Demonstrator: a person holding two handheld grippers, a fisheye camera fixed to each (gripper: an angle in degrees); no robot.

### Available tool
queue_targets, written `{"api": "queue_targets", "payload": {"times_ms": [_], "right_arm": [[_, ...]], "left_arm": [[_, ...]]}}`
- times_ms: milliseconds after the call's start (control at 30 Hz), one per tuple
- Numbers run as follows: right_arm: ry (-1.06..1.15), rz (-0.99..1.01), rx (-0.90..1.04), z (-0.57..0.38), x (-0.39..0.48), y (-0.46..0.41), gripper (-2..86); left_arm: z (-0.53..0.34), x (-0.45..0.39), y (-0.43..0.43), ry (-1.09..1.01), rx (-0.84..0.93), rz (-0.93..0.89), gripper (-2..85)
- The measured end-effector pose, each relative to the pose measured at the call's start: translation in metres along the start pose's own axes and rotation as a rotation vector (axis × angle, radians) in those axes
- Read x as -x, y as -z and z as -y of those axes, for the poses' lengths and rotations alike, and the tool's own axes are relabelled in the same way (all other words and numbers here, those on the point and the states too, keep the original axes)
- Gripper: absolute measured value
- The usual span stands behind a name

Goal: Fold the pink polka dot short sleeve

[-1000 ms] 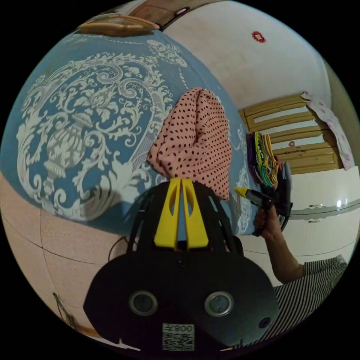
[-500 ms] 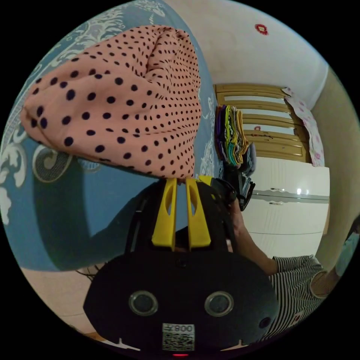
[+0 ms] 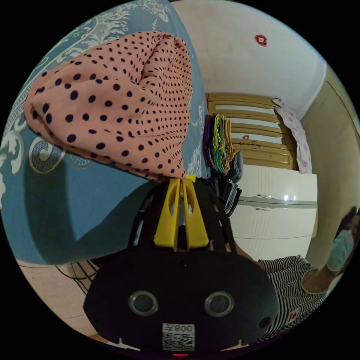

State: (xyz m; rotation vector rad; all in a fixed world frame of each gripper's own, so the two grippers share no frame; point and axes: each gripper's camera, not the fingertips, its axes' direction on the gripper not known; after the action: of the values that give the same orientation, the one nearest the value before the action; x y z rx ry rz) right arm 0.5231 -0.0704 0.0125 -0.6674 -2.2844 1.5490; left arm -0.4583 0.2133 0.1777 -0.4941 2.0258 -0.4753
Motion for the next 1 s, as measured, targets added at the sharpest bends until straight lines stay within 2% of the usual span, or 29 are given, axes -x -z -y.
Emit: {"api": "queue_targets", "payload": {"times_ms": [267, 500, 700, 767, 1000], "right_arm": [[-0.003, -0.021, 0.006, -0.016, 0.015, 0.016, 8.9], [0.004, -0.018, 0.024, -0.032, 0.032, 0.024, 3.3], [0.063, 0.072, -0.007, -0.053, 0.063, 0.046, 1.9], [0.087, 0.085, -0.016, -0.058, 0.075, 0.052, 1.8], [0.157, 0.112, -0.015, -0.07, 0.124, 0.062, 1.5]], "left_arm": [[0.004, 0.008, 0.018, 0.001, 0.01, -0.005, 1.0], [-0.003, 0.02, 0.052, 0.011, -0.02, -0.003, 2.6], [-0.023, 0.057, 0.109, 0.112, -0.144, -0.05, 7.1], [-0.026, 0.07, 0.129, 0.138, -0.214, -0.118, 8.0], [-0.016, 0.084, 0.157, 0.178, -0.293, -0.208, 9.7]]}}
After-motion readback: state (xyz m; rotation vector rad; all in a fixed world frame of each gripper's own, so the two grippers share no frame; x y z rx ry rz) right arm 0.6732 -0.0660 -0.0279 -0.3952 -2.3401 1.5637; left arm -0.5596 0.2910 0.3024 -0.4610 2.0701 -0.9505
